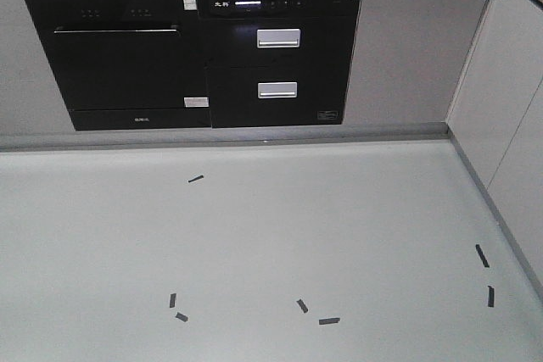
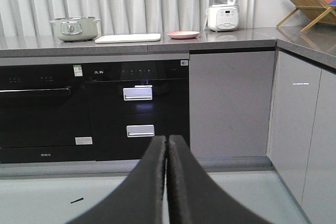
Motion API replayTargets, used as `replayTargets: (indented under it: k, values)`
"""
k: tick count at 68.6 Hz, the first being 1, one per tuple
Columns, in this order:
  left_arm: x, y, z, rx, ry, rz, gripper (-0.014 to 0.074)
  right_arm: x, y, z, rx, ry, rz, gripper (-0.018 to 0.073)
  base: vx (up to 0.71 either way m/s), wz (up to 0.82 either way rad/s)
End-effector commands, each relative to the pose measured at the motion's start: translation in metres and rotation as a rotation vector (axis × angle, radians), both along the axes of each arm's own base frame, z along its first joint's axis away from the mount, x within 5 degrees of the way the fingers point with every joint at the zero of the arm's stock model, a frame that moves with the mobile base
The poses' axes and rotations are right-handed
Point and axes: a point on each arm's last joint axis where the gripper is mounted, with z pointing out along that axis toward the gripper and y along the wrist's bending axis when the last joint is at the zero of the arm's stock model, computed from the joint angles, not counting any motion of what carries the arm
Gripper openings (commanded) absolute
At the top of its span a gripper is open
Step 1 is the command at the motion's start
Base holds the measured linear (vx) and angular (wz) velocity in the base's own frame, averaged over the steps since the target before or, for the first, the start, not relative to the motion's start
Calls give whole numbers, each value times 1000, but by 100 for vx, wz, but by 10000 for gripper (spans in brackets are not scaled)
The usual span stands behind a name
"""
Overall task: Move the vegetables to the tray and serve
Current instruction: 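Drive the base toward the counter with the pot, tray and pink plate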
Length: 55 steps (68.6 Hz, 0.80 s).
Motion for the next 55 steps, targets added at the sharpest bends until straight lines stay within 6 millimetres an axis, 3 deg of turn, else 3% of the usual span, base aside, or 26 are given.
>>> replayTargets:
  k: [1,55]
  values:
    - [-1,0,-1,-10,-65,-5,-6,0,0,5,-14,-71,-3,-8,0,0]
    - [-1,0,-1,-10,-65,-5,-6,0,0,5,-14,-71,-3,-8,0,0]
